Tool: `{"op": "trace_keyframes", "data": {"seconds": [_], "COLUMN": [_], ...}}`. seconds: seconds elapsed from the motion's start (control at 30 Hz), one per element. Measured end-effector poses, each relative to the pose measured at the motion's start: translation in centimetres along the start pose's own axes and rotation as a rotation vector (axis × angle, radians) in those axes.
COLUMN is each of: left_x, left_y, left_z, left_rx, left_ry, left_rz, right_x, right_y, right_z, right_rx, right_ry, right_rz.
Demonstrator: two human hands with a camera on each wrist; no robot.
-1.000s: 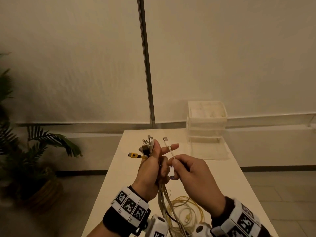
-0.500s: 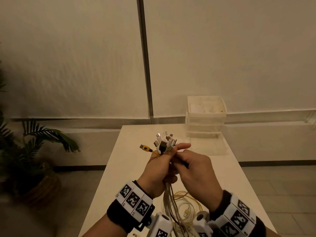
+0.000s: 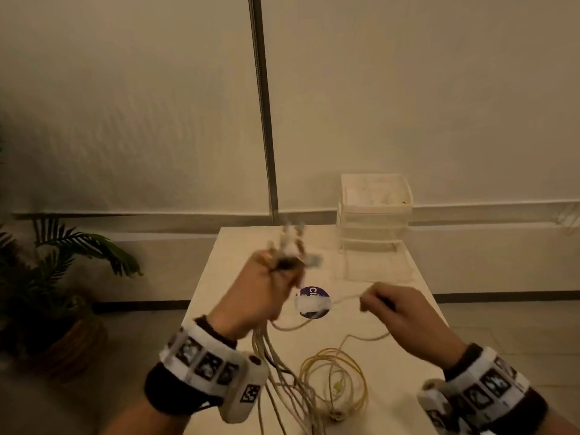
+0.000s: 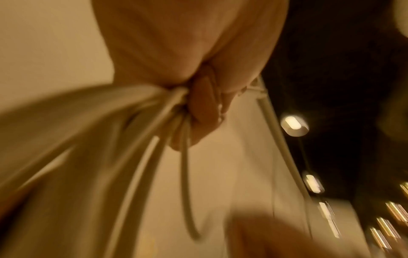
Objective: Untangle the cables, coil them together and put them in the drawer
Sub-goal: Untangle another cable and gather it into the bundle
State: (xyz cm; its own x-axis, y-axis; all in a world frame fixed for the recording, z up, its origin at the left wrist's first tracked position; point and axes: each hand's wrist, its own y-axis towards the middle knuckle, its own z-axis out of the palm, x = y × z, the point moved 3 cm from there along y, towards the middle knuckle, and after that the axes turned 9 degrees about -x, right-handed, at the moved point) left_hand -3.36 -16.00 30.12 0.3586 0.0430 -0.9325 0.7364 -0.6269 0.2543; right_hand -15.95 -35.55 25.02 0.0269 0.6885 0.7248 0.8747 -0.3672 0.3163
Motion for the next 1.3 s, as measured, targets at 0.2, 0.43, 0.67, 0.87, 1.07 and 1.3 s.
{"op": "trace_keyframes", "data": {"seconds": [0.2,0.43,0.67,0.87,1.07,1.3], "left_x": [1.6,2.7,-0.2,-0.7,1.0,0.0], "left_y": [-0.5,0.4,-0.5,-0.3,0.3,1.4], "left_z": [4.9,-2.3,-3.2,4.3,4.4,2.7], "left_rx": [-0.12,-0.521,-0.576,-0.154,-0.06,-0.149], "left_ry": [0.189,-0.208,0.399,0.192,0.313,0.347], "left_rz": [0.152,-0.135,0.208,0.362,0.246,0.225], "right_x": [6.1,1.7,-1.4,3.8,4.5,3.3], "right_y": [4.3,2.8,2.0,3.6,3.3,2.4], "right_z": [-0.6,0.0,0.2,1.3,0.6,-0.3], "right_rx": [0.103,0.271,0.169,0.22,0.271,0.329], "right_ry": [-0.03,0.11,-0.044,0.129,0.225,0.483], "right_rz": [-0.281,-0.085,0.011,-0.112,-0.039,0.064]}}
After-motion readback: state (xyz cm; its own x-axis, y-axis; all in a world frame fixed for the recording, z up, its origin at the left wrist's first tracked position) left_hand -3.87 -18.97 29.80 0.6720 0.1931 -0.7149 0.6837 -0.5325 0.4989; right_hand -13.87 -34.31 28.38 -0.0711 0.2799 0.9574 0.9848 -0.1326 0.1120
